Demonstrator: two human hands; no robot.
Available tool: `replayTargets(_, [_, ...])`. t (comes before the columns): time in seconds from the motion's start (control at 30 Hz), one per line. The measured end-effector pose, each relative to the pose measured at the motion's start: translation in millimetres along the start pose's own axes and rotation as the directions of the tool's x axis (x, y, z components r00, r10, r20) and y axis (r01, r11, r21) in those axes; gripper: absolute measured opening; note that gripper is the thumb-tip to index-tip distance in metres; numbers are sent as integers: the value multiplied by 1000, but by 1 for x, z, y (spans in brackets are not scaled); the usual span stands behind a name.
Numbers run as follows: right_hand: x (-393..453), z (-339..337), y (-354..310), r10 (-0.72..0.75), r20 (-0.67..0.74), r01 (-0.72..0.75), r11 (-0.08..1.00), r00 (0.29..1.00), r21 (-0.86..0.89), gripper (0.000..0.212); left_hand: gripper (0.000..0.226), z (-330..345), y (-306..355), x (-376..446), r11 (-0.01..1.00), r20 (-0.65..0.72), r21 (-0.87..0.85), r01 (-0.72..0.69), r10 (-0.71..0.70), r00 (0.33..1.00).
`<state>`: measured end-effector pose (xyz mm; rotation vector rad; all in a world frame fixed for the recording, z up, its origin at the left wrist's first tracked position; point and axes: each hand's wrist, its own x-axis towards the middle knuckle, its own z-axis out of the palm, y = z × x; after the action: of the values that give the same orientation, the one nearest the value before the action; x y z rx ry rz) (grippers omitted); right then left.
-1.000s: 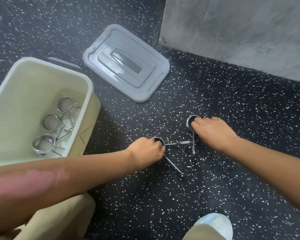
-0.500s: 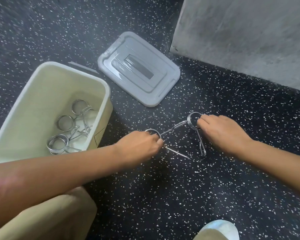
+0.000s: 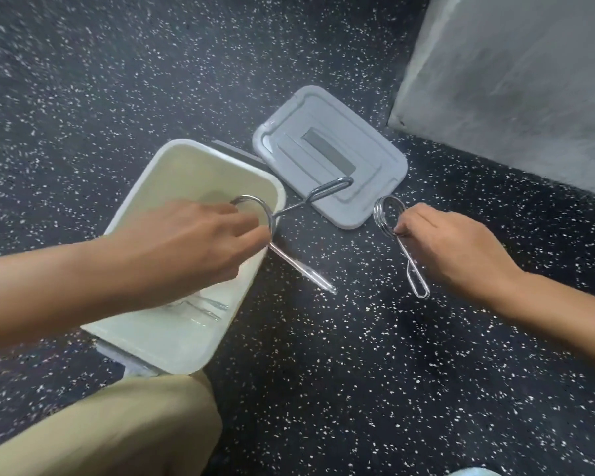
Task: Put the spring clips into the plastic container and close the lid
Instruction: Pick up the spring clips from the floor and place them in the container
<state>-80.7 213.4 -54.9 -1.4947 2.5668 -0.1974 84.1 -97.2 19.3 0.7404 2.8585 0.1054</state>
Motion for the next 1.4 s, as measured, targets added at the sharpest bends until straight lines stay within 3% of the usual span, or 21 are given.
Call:
replayTargets(0.17, [32, 2, -32, -49, 24, 48, 998, 999, 41, 17, 19, 0, -23, -50, 997, 78, 72, 12, -18, 997])
replayTargets(0.27, [50, -2, -53, -110, -25, 111, 991, 994, 74, 8, 21, 3, -37, -73, 995, 94, 97, 31, -40, 995])
replayTargets(0.33, [60, -6, -65, -137, -76, 145, 984, 988, 104, 16, 18, 8, -46, -86, 994, 102, 106, 18, -29, 994])
replayTargets(0.57, [86, -12, -93, -62, -158, 91, 978, 986, 186, 18, 22, 55, -71, -108, 990, 154, 122, -72, 53, 987])
replayTargets(0.77, [110, -16, -106, -143, -184, 176, 969, 972, 173, 22, 21, 103, -61, -102, 969, 247, 151, -193, 152, 957])
replayTargets(0.93, [135, -13, -125, -234, -202, 265, 954, 951, 143, 19, 23, 141, -59, -93, 986, 477, 135, -98, 22, 879])
replayTargets(1.13, [157, -17, -150, -381, -206, 397, 917, 901, 39, 18, 24, 137, -60, -83, 990, 554, 138, -33, -49, 831])
replayTargets(1.2, [163, -14, -155, -412, -184, 423, 906, 892, 19, 16, 24, 132, -60, -85, 992, 552, 128, -15, -59, 832])
replayTargets(1.3, [171, -5, -160, -449, -155, 449, 893, 880, -37, 10, 12, 130, -63, -96, 988, 421, 148, -46, -20, 907])
replayTargets(1.4, [180, 10, -165, -484, -111, 476, 874, 868, -95, 3, 16, 125, -64, -103, 990, 356, 135, -34, -16, 934])
